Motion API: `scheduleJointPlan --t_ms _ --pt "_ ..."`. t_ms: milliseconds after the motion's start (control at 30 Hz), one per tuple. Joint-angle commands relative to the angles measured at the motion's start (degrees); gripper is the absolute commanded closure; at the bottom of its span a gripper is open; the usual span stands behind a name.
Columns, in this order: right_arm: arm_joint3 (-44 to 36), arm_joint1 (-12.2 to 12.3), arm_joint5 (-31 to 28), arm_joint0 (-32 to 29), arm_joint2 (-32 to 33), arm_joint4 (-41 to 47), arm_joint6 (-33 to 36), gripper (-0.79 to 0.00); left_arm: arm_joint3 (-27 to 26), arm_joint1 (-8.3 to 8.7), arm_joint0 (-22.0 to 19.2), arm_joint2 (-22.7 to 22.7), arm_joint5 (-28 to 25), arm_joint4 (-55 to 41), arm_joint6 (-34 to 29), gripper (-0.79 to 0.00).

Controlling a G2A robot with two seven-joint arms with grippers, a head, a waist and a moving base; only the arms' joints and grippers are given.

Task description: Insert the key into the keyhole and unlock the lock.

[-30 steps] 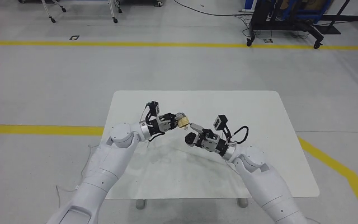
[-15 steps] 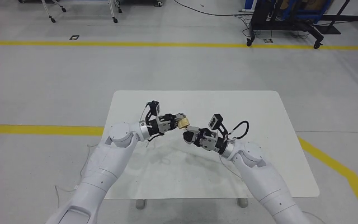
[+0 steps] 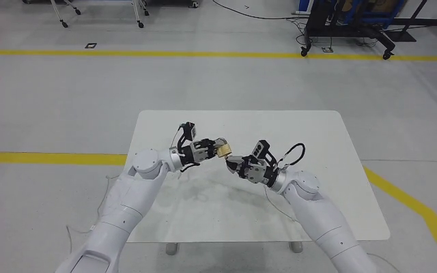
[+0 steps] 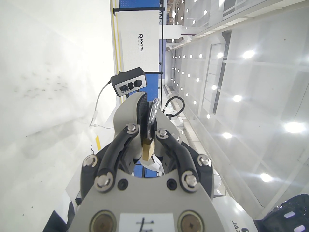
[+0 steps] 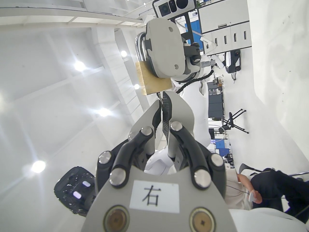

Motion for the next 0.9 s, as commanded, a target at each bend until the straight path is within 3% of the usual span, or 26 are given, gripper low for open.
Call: scheduleJointPlan --t_ms 0,467,867 --pt "0.78 -0.09 1.34 0.22 0.1 2.63 1.62 0.0 -0.39 0.06 0.15 0.19 -0.97 0.88 -0.32 0.0" --pt "6.73 -0.47 9.16 2.62 0.23 11.99 9.3 0.0 -4.24 0.7 2.97 -1.02 -8.14 5.25 4.46 0.0" --pt "9.37 -0.65 11.56 3.75 -0.07 14.59 12.74 0.0 -7.17 1.1 4.99 -1.52 -8.84 7.68 7.51 0.0"
